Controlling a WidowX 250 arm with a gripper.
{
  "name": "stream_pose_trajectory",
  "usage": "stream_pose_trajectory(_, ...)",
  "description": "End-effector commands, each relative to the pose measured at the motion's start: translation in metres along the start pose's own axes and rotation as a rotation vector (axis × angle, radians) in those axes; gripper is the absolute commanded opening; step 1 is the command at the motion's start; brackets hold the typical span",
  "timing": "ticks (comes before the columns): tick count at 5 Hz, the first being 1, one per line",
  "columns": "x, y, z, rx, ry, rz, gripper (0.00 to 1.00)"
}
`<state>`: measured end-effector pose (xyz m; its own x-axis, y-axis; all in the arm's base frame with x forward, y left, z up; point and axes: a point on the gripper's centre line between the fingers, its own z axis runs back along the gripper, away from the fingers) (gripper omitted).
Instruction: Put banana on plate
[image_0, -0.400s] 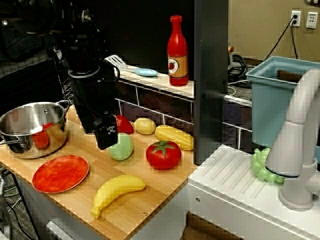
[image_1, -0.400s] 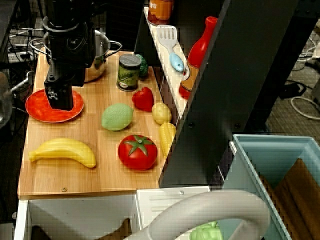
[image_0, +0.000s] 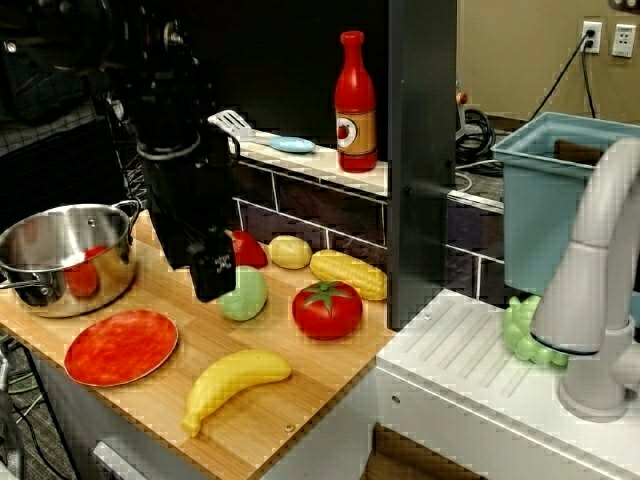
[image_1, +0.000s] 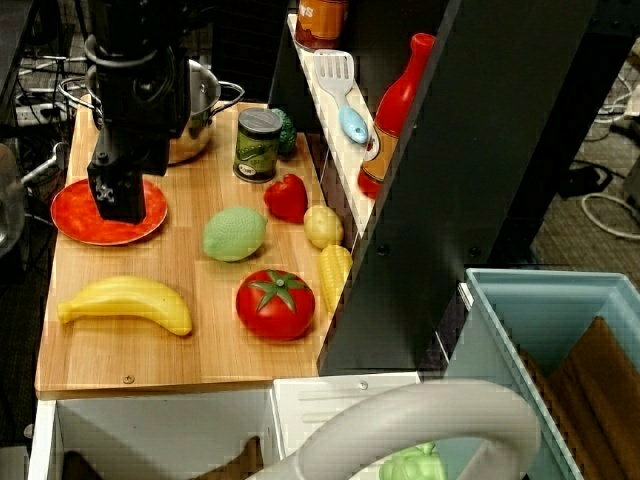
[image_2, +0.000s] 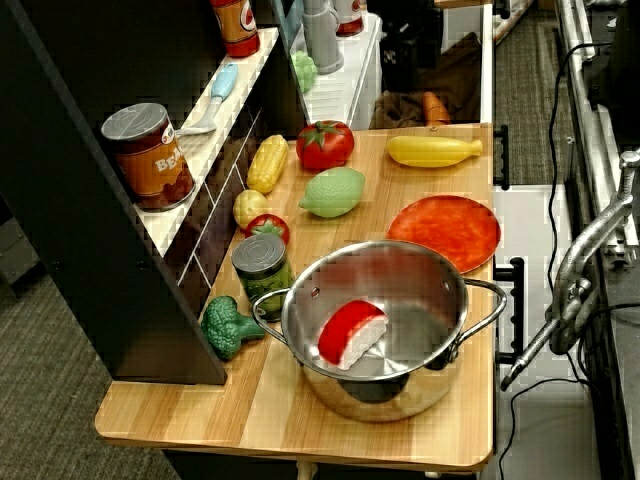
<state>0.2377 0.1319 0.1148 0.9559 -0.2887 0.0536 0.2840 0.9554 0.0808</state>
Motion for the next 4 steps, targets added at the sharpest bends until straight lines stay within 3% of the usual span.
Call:
stream_pose_trajectory(1,0.002,-0.002,-0.010,-0.007,0.055,0.060,1.00)
stream_pose_trajectory(4,-0.008,0.001,-0.029,-0.083,0.052,0.214,1.00)
